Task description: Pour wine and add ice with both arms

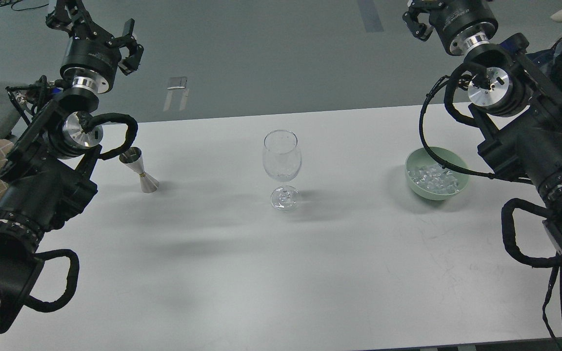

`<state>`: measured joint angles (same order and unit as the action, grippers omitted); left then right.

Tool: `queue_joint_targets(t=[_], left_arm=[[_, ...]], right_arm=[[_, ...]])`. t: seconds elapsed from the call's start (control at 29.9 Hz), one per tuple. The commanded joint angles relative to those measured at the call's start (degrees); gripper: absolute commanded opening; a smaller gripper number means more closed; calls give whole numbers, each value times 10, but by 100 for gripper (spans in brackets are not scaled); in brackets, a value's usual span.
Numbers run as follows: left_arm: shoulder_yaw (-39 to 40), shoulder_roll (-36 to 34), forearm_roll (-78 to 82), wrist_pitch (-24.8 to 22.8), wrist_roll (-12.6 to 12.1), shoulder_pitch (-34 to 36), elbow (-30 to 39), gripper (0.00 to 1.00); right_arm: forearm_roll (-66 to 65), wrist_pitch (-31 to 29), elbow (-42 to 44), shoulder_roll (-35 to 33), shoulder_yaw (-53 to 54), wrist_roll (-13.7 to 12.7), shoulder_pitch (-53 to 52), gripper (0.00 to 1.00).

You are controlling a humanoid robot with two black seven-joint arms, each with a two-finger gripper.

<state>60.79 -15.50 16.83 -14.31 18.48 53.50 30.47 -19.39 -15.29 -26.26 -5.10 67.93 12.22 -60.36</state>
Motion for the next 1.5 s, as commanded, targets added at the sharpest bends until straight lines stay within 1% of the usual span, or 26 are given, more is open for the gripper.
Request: queue_joint_targets(t=[0.0,0.07,0.17,0.33,0.67,0.94,1.24,1.3,1.47], left_arm=[[0,4,-4,-2,3,-1,0,98],[-1,6,-3,-2,5,-1,0,98],[-8,-2,-5,2,0,5,-1,98],[-10,-3,-5,3,6,7,-6,98],[-10,-3,-6,6,-3,6,-8,98],[-8,-1,-6,15,6,6,-7,98],[-8,5,-6,15,7,6,-1,98],[-9,2,-6,14,1,6,-1,98],[-8,2,-6,15,0,6,-1,98]], right_arm=[[1,0,0,0,0,0,1,100],[1,0,-1,0,0,0,1,100],[1,-1,-2,0,0,0,1,100],[0,-2,-1,0,-1,0,1,100],[0,-3,-1,0,-5,0,1,100],[0,-4,-2,0,-5,0,2,100],[1,-4,-5,-1,-2,1,16,100],[1,-4,-5,0,-1,1,22,100],[1,-3,-12,-1,0,1,22,100]])
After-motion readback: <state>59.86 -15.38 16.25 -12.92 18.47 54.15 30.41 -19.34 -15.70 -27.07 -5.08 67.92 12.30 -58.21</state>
